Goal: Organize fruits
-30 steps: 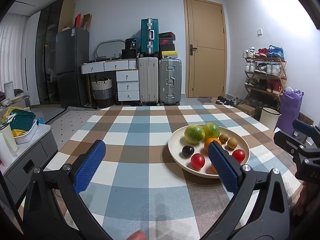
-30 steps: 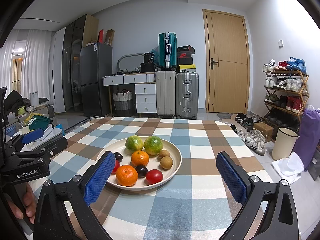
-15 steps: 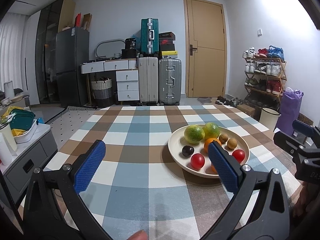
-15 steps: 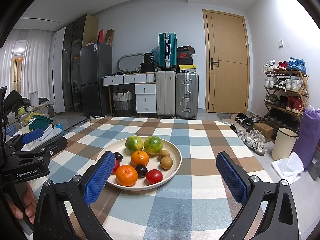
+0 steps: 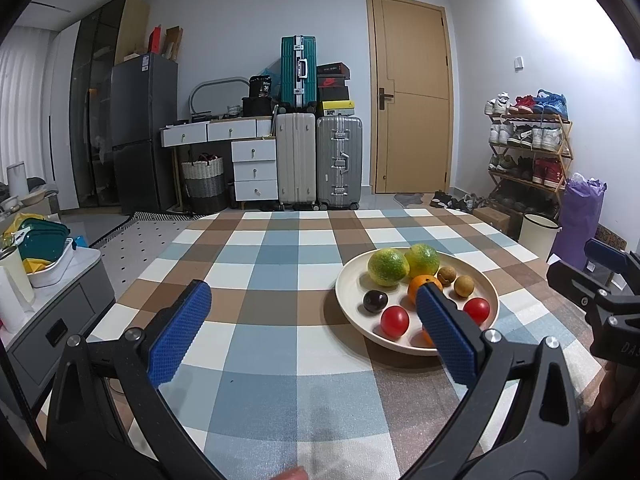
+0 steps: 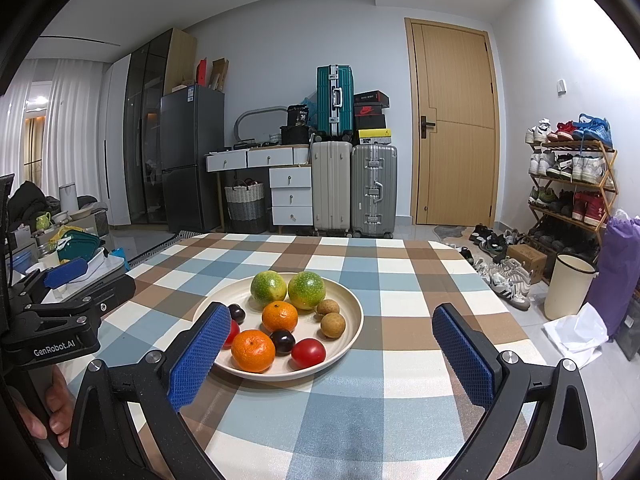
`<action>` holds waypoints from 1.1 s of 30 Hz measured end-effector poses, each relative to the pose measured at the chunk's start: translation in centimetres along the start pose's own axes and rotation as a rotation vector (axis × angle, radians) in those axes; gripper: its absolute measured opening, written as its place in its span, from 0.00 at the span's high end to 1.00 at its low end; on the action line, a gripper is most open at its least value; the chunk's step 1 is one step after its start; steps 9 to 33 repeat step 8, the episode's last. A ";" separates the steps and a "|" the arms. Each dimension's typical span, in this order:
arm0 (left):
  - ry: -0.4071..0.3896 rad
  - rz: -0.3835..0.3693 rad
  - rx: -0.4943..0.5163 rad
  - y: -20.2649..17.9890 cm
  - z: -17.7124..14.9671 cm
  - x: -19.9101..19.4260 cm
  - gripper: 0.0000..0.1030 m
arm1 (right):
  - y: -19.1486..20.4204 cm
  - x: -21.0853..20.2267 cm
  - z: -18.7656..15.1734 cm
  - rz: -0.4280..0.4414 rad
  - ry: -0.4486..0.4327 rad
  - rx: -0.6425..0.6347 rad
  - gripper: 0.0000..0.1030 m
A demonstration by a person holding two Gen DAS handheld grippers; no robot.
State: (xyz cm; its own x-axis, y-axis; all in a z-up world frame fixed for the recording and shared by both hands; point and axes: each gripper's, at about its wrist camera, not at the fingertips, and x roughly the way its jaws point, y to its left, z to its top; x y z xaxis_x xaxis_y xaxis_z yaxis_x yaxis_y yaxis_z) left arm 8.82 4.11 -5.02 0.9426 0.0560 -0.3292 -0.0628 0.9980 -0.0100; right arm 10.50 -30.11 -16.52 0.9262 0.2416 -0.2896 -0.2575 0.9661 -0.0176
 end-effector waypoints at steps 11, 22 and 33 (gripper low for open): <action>-0.009 -0.013 0.000 0.0 0.1 0.0 0.01 | 0.0 0.0 0.0 -0.002 0.001 0.000 0.00; -0.009 -0.013 0.000 0.0 0.1 0.0 0.01 | 0.0 0.0 0.0 -0.002 0.001 0.000 0.00; -0.009 -0.013 0.000 0.0 0.1 0.0 0.01 | 0.0 0.0 0.0 -0.002 0.001 0.000 0.00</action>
